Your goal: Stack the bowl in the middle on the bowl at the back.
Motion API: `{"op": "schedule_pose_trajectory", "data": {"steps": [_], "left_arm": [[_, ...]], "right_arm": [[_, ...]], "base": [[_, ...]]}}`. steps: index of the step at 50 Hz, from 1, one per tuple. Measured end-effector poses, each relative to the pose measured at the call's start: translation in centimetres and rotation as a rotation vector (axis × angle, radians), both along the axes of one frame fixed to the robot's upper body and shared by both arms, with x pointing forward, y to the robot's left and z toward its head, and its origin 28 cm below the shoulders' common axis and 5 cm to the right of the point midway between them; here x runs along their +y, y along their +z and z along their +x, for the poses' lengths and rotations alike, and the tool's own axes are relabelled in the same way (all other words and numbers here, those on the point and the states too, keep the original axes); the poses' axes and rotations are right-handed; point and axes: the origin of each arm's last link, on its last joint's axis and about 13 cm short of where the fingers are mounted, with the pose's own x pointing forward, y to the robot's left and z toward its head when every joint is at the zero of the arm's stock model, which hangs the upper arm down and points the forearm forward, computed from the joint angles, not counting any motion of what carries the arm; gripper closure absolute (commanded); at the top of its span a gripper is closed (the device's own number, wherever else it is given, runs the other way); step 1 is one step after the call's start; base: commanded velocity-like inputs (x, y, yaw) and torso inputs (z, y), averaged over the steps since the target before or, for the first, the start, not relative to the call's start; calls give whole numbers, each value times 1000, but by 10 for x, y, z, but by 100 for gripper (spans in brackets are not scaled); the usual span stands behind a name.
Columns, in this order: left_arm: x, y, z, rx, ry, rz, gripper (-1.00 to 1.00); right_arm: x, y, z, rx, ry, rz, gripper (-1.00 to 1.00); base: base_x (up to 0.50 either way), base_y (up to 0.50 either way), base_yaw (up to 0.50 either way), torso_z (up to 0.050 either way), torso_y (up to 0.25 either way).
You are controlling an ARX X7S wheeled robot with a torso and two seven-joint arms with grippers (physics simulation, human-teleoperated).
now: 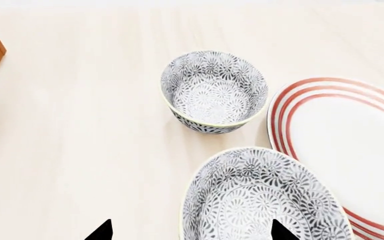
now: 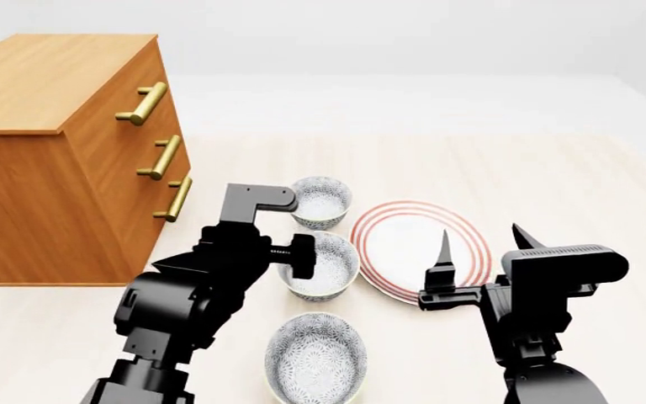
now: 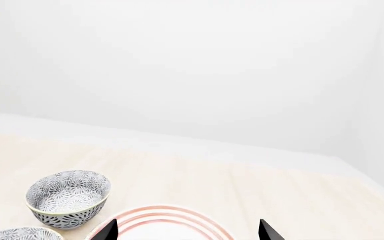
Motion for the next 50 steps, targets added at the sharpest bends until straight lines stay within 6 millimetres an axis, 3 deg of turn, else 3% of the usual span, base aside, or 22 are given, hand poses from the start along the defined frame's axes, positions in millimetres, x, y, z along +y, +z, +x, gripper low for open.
{"op": "schedule_pose_trajectory", "data": {"steps": [41, 42, 50], "left_arm": [[-14, -39, 18, 255, -24, 2, -100], [-15, -40, 19, 258, -25, 2, 100], [-16, -45, 19, 288, -30, -17, 100]], "right_arm": [[-10, -16, 20, 18, -32, 29, -100], [-10, -16, 21, 19, -32, 29, -100], [-11, -18, 28, 25, -37, 34, -100]], "base": [[0, 0, 0, 0, 0], [0, 0, 0, 0, 0], [0, 0, 0, 0, 0]]}}
